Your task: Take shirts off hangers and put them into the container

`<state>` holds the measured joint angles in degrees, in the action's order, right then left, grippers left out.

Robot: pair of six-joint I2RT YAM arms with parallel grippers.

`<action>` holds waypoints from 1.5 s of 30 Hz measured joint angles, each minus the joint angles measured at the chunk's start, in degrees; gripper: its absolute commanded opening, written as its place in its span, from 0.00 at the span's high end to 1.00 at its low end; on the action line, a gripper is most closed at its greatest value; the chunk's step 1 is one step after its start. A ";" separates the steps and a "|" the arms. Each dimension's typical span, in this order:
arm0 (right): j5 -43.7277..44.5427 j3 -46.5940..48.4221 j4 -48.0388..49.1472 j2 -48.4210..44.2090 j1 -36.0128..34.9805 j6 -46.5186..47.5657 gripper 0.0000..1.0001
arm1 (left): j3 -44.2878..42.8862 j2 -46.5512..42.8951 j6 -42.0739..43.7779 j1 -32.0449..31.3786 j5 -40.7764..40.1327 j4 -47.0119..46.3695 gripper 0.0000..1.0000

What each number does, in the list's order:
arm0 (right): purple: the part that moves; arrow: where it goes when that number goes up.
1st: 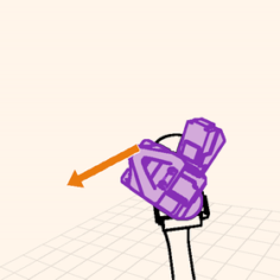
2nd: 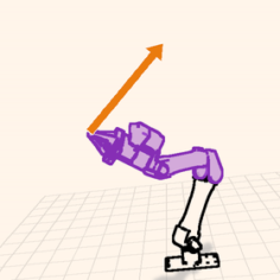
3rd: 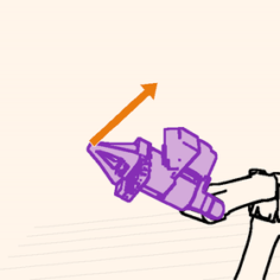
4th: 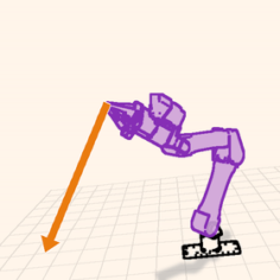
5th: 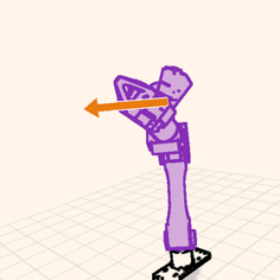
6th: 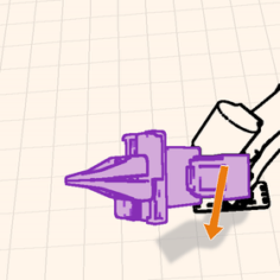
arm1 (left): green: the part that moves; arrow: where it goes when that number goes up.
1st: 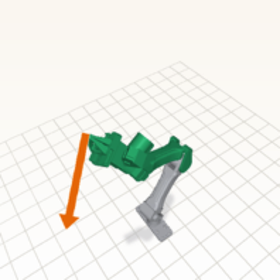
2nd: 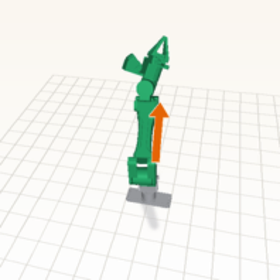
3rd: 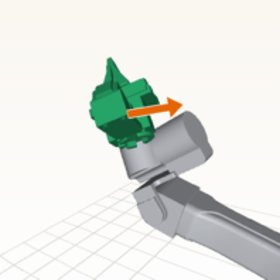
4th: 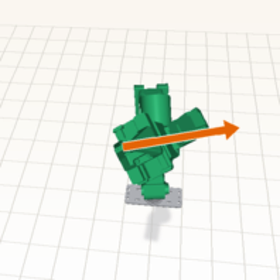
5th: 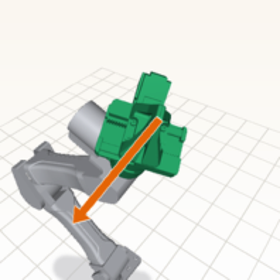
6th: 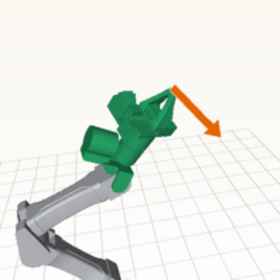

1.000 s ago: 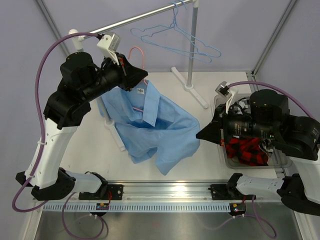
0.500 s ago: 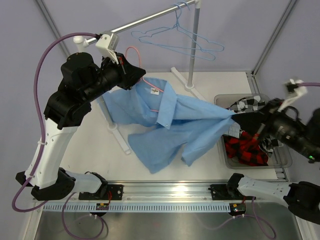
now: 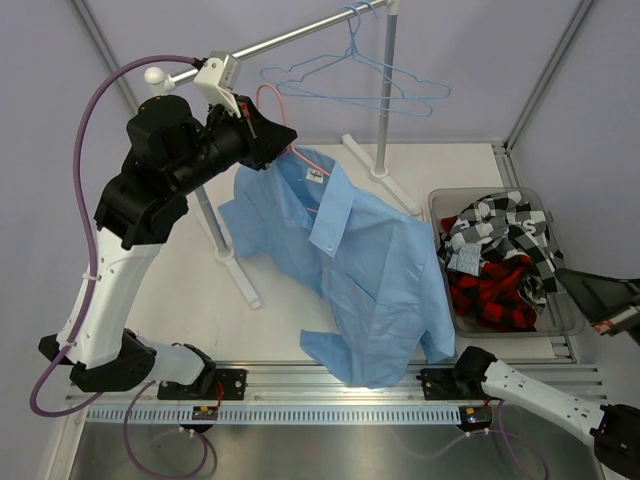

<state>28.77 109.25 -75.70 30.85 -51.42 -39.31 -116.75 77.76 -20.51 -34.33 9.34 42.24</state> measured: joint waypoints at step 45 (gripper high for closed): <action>-12.37 -6.43 3.48 7.28 -0.24 4.07 1.00 | 1.55 -0.85 -4.68 -1.70 9.20 -0.81 1.00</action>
<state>16.40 102.83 -72.23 38.13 -51.66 -35.24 -115.20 76.90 -25.19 -36.03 18.55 41.43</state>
